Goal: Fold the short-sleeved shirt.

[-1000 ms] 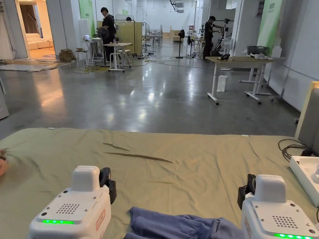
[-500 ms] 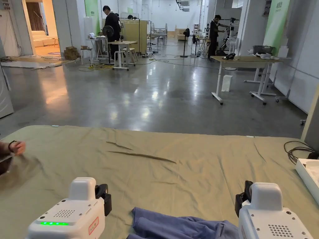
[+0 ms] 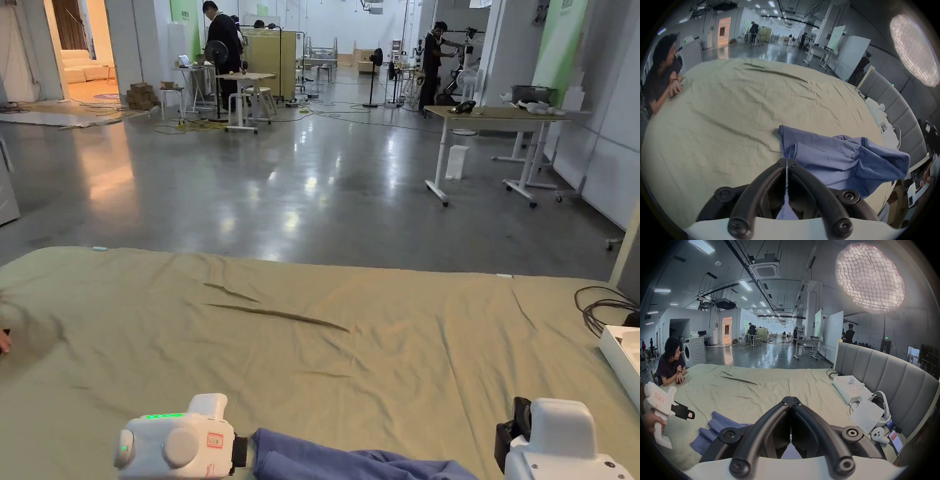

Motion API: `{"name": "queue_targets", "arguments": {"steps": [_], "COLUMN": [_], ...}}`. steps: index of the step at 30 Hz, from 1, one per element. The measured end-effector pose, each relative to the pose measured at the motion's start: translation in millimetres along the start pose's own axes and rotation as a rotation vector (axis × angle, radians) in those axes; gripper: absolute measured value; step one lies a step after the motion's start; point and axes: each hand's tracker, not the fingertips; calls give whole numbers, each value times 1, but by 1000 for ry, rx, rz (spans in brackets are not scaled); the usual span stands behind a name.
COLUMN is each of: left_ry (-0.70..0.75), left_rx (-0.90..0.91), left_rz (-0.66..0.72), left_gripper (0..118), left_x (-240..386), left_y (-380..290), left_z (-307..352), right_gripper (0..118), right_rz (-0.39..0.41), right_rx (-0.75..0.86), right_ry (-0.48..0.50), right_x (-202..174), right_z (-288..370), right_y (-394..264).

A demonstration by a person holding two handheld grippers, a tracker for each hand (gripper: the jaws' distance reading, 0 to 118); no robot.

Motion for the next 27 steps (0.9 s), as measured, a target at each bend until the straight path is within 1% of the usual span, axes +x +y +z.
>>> {"name": "queue_targets", "arguments": {"steps": [2, 4, 7, 10, 12, 13, 15, 16, 17, 18, 19, 20, 21, 22, 23, 24, 25, 26, 27], "left_ry": [-14, -16, 38, 85, 150, 143, 179, 197, 230, 239, 225, 224, 218, 173, 167, 140, 145, 133, 127], "left_rx": [-40, -73, -99, -191, -249, -253, -212, -201, -182, -157, -142, -136, -130, -147, -146, -149, -147, -140, -129], "left_rz": [18, 33, 36, 49, 14, 3, -30, -45, -88, -148, -201, -228, -243, -212, -213, -199, -197, -204, -217], "left_gripper": [58, 68, 68, 68, 68, 68, 68, 66, 61, 51, 46, 36, 17, 7, 7, 7, 7, 7, 7], "left_x": [3, 6, 10, 11, 10, 12, 23, 28, 34, 40, 46, 47, 47, 46, 46, 42, 41, 40, 40], "left_y": [15, 27, 42, 47, 47, 45, 44, 42, 37, 32, 26, 25, 24, 23, 24, 25, 25, 24, 22], "left_z": [-21, -42, -76, -115, -135, -141, -137, -137, -135, -133, -133, -132, -130, -129, -126, -123, -118, -112, -106], "right_gripper": [0, 0, 0, 0, 0, 0, 0, 0, 0, 0, 0, 0, 0, 0, 0, 1, 11, 37, 86], "right_rz": [5, 14, 16, 16, 14, 13, 10, 6, -3, -15, -27, -40, -49, -64, -70, -65, -65, -71, -74], "right_rx": [-14, -27, -46, -70, -87, -97, -112, -126, -150, -172, -202, -235, -265, -285, -301, -354, -400, -452, -516], "right_ry": [-6, -13, -24, -44, -58, -66, -88, -97, -111, -116, -116, -116, -115, -103, -98, -82, -62, -34, -2], "right_x": [4, 9, 18, 29, 38, 43, 55, 61, 67, 73, 78, 83, 88, 92, 96, 99, 101, 103, 104], "right_z": [-4, -8, -14, -21, -24, -26, -28, -30, -33, -37, -40, -45, -50, -55, -60, -68, -75, -84, -95], "right_y": [-3, -8, -14, -20, -23, -26, -31, -34, -37, -41, -44, -47, -49, -52, -55, -58, -60, -64, -69]}}
